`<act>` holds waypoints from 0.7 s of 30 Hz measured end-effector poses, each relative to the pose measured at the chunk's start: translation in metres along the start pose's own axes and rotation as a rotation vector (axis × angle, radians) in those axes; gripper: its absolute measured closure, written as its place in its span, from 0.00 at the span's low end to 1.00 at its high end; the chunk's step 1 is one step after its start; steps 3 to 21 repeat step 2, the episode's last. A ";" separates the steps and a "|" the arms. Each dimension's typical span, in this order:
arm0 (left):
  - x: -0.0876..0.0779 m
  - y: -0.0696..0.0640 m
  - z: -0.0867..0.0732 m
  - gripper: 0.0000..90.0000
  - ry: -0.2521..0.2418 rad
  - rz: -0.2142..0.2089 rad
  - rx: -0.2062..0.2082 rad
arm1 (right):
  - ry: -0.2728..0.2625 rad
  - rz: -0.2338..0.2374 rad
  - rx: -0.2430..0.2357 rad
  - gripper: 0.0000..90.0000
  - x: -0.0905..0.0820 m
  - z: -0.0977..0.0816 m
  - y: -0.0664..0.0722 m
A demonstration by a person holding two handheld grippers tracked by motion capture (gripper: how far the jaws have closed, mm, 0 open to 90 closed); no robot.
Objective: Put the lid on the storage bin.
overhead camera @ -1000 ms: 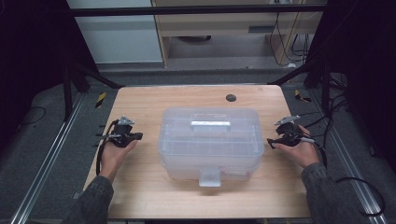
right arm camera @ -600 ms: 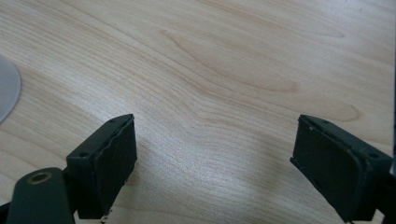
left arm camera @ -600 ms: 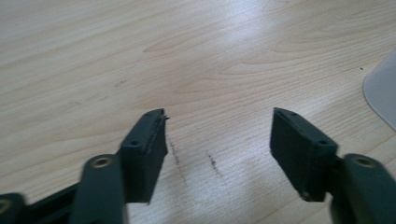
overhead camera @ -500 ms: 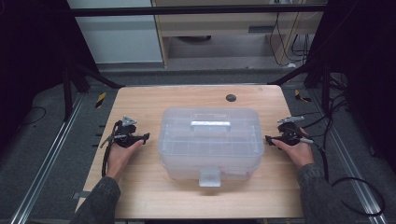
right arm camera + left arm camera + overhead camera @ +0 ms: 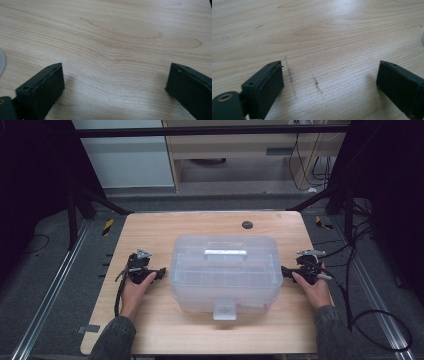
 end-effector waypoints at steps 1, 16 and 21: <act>0.001 0.000 0.000 0.05 0.001 0.009 -0.011 | 0.007 -0.007 0.011 0.00 -0.001 0.000 0.003; 0.001 0.000 0.000 0.03 0.003 0.017 -0.020 | 0.007 -0.013 0.010 0.00 -0.001 0.000 0.005; 0.001 0.000 0.000 0.03 0.003 0.017 -0.020 | 0.007 -0.013 0.010 0.00 -0.001 0.000 0.005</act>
Point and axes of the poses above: each handheld gripper's, and its own axes: x roughly forward along the jaws, z roughly out of its top, y roughly to its left, the point moved 6 cm from there along x, roughly forward along the jaws, and after that the axes turned 13 degrees about -z, right-handed, at the moved point
